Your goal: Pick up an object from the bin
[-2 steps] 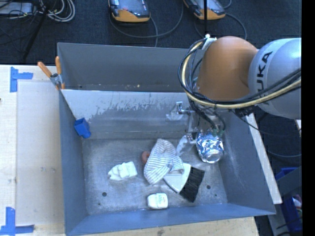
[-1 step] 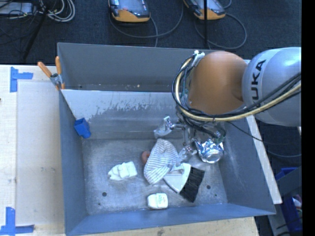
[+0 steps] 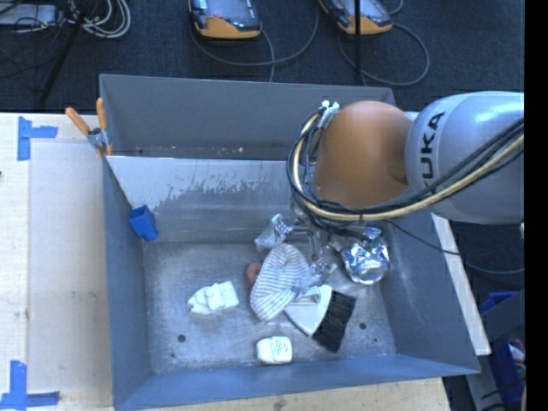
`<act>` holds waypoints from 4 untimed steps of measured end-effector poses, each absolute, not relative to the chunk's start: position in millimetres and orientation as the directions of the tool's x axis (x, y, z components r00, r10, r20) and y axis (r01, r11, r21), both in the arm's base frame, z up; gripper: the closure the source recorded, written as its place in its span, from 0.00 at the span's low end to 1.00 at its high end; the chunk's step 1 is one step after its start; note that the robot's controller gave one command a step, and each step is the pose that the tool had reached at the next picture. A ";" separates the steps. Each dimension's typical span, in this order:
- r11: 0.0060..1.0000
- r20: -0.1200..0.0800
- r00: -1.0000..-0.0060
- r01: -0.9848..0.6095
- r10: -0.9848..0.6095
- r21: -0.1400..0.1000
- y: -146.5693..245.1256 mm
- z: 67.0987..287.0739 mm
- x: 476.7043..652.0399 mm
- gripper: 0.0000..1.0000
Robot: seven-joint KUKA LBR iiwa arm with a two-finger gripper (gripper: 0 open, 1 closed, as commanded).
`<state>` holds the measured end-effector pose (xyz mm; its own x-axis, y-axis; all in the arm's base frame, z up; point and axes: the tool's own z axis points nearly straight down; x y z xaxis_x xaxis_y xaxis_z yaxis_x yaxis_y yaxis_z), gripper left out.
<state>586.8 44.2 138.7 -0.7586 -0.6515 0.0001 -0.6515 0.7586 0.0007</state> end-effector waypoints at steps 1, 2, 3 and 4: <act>0.653 -0.002 -0.653 -0.758 -0.758 0.000 48.6 98.0 587.4 0.00; 0.636 -0.008 -0.636 -0.772 -0.772 -0.004 48.3 105.2 588.8 1.00; 0.636 -0.008 -0.636 -0.772 -0.772 -0.004 48.3 105.2 588.8 1.00; 0.636 -0.006 -0.636 -0.771 -0.771 -0.002 48.3 107.9 588.2 1.00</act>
Offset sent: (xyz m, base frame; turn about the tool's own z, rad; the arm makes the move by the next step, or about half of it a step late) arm 0.0043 0.0160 -0.0687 -0.3700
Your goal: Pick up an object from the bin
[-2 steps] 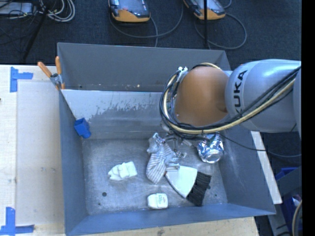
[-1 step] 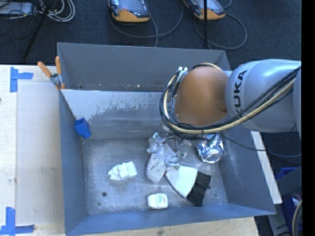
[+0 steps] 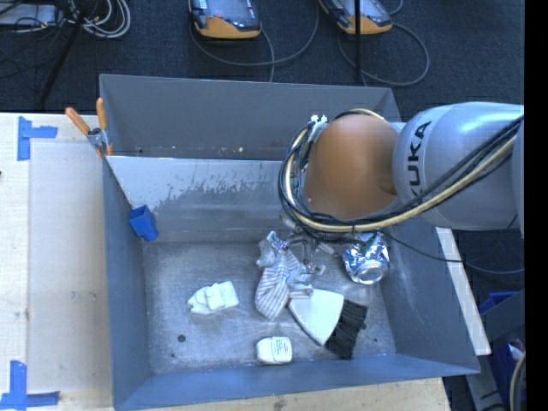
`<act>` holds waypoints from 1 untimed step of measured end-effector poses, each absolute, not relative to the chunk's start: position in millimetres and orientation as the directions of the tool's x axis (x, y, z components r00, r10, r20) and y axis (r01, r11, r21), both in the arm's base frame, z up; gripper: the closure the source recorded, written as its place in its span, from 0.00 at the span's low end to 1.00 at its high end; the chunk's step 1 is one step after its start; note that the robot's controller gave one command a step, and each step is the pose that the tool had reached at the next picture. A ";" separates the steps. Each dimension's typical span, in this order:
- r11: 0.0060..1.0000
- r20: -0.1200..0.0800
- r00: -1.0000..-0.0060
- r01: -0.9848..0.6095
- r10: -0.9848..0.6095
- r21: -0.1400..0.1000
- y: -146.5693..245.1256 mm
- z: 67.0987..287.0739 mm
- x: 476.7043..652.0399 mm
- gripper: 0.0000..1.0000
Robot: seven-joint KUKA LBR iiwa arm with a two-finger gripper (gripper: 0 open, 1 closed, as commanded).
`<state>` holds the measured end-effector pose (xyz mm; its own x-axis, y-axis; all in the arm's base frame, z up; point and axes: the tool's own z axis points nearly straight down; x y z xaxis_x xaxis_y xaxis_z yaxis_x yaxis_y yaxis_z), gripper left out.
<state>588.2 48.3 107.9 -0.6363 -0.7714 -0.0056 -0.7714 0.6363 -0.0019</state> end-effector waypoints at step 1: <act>0.637 -0.002 -0.637 -0.771 -0.771 0.001 48.8 118.3 587.5 1.00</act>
Offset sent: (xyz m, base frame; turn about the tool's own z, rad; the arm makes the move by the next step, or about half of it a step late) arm 0.0000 0.0002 0.0202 0.0000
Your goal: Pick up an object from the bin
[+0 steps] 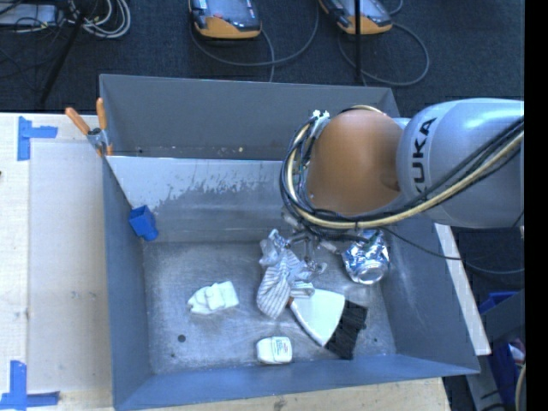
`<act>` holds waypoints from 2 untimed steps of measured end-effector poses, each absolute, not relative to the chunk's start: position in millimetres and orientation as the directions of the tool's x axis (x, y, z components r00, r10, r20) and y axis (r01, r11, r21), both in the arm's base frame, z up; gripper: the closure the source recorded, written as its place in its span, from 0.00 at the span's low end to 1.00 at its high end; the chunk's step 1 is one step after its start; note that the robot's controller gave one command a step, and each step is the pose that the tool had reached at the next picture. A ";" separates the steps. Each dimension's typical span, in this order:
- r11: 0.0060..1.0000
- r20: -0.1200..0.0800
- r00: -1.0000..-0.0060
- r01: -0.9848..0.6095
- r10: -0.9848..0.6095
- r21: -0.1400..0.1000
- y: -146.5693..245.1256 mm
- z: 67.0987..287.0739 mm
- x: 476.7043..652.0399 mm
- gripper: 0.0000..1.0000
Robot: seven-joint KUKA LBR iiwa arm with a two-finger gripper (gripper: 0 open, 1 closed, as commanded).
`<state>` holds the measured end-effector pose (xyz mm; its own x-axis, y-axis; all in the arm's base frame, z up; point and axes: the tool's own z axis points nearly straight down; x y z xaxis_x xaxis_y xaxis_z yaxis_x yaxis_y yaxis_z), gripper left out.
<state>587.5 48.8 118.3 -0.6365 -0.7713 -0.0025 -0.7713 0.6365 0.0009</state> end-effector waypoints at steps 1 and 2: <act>0.636 -0.001 -0.636 -0.772 -0.772 0.000 48.6 129.8 587.7 1.00; 0.637 -0.001 -0.637 -0.771 -0.771 -0.001 48.4 136.6 587.9 1.00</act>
Offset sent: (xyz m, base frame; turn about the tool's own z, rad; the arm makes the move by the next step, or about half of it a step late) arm -0.0001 0.0002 0.0069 0.0000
